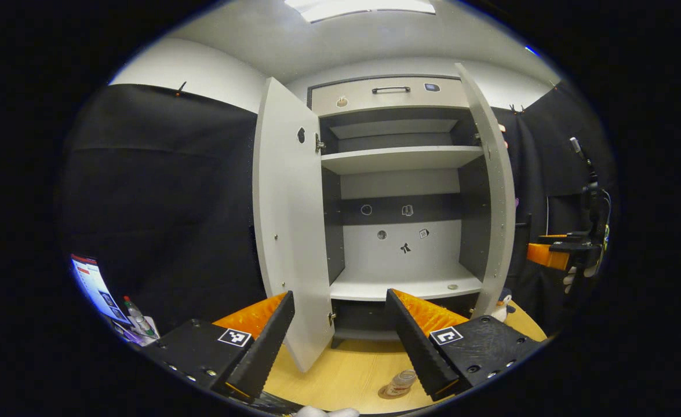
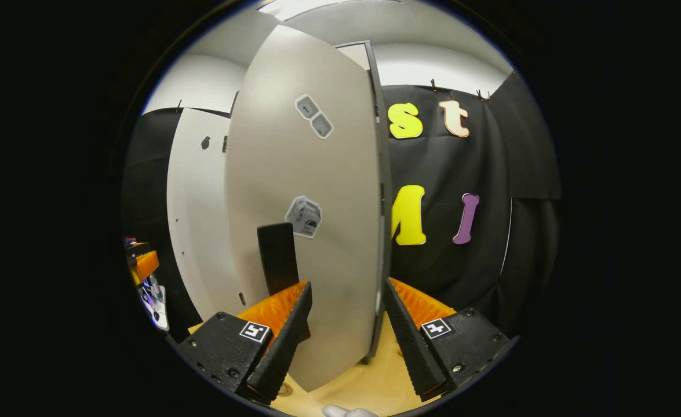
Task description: Grasp the bottle in the cabinet with the left hand and place it on the coaster, then close the right door with the right hand and the left door with the left hand.
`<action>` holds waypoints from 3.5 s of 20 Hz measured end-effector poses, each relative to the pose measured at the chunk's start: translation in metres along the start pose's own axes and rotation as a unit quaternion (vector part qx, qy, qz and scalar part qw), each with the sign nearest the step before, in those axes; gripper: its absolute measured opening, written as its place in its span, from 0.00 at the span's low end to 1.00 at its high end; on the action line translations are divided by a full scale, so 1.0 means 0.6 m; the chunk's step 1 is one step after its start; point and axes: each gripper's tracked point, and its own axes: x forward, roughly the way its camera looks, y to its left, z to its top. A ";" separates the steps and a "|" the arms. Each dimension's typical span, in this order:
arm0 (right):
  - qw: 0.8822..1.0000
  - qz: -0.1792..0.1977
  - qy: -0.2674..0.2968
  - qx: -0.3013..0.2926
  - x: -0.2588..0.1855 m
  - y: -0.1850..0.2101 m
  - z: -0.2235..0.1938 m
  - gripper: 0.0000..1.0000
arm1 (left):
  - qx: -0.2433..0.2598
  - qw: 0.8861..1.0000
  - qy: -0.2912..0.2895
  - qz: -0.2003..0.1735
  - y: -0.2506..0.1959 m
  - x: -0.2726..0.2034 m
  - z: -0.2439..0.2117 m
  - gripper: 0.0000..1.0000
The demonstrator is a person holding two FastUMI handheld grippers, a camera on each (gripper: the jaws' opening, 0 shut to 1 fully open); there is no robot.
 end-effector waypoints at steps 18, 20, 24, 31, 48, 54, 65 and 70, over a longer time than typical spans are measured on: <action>0.999 -0.013 -0.043 -0.002 -0.110 0.169 0.001 0.81 | -0.008 0.999 -0.005 -0.034 0.173 0.035 -0.035 0.96; 0.999 -0.027 -0.034 0.000 -0.131 0.170 -0.017 0.81 | -0.004 0.999 -0.012 -0.030 0.199 0.058 -0.029 0.96; 0.998 -0.065 -0.007 -0.002 -0.171 0.157 -0.057 0.81 | 0.014 0.999 -0.034 0.004 0.280 0.119 -0.013 0.96; 0.994 -0.102 0.026 -0.002 -0.210 0.147 -0.094 0.82 | 0.017 0.998 -0.049 0.021 0.357 0.233 0.000 0.96; 0.996 -0.082 0.036 0.011 -0.199 0.158 -0.094 0.82 | -0.002 0.999 -0.035 -0.015 0.323 0.268 -0.016 0.88; 0.995 -0.087 0.041 0.011 -0.200 0.142 -0.094 0.82 | -0.008 0.997 -0.037 -0.064 0.225 0.248 -0.006 0.88; 0.994 -0.111 0.023 -0.004 -0.223 0.114 -0.068 0.82 | -0.024 0.992 -0.022 -0.118 0.077 0.248 -0.017 0.96; 0.994 -0.109 0.015 -0.004 -0.220 0.120 -0.059 0.82 | -0.013 0.992 -0.026 -0.123 0.073 0.211 -0.017 0.96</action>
